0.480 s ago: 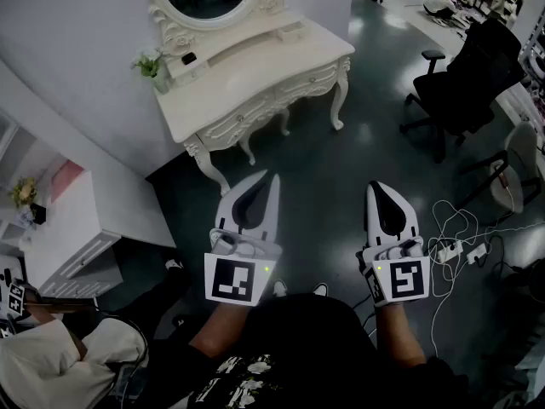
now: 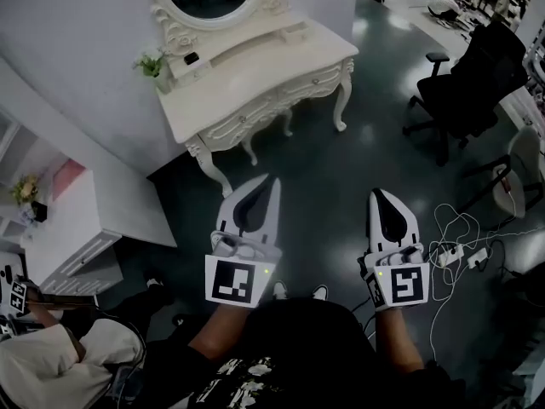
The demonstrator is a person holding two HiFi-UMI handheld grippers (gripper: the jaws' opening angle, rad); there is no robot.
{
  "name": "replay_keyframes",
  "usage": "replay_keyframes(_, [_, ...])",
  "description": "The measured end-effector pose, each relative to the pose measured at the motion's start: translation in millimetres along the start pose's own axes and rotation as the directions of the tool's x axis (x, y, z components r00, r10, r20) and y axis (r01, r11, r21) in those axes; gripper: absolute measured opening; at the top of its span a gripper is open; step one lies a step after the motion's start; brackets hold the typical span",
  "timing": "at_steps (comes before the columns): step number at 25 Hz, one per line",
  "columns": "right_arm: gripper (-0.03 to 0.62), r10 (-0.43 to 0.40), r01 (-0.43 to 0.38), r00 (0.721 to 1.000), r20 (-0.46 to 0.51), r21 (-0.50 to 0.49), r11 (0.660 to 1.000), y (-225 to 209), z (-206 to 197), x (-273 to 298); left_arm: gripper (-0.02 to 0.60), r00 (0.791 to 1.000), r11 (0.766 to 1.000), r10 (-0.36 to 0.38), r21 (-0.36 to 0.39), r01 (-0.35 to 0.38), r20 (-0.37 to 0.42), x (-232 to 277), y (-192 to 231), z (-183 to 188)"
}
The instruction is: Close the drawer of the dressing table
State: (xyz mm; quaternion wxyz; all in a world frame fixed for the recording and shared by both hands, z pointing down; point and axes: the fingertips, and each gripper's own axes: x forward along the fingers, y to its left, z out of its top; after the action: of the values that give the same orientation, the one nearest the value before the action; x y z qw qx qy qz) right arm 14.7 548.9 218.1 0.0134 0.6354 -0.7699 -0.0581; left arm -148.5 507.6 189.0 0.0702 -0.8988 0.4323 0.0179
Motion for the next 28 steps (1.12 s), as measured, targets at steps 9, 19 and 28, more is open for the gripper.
replay_keyframes(9, [-0.002,0.037,-0.035,0.996,-0.087,0.021,0.999,-26.1,-31.7,-17.8,0.002,0.999,0.999,0.031,-0.012,-0.032,-0.038,-0.6,-25.7,-8.2])
replay_keyframes(19, [-0.002,0.068,-0.066,0.994,-0.089,0.016,0.998,-37.6,-41.2,-8.3,0.002,0.994,0.996,0.092,0.005,-0.092,-0.053,2.8,-24.3,-16.2])
replay_keyframes(28, [-0.002,0.078,-0.08,0.994,-0.079,-0.021,0.997,-47.3,-38.7,39.0,0.002,0.996,0.996,0.084,-0.002,-0.085,-0.037,43.4,-3.8,-23.2])
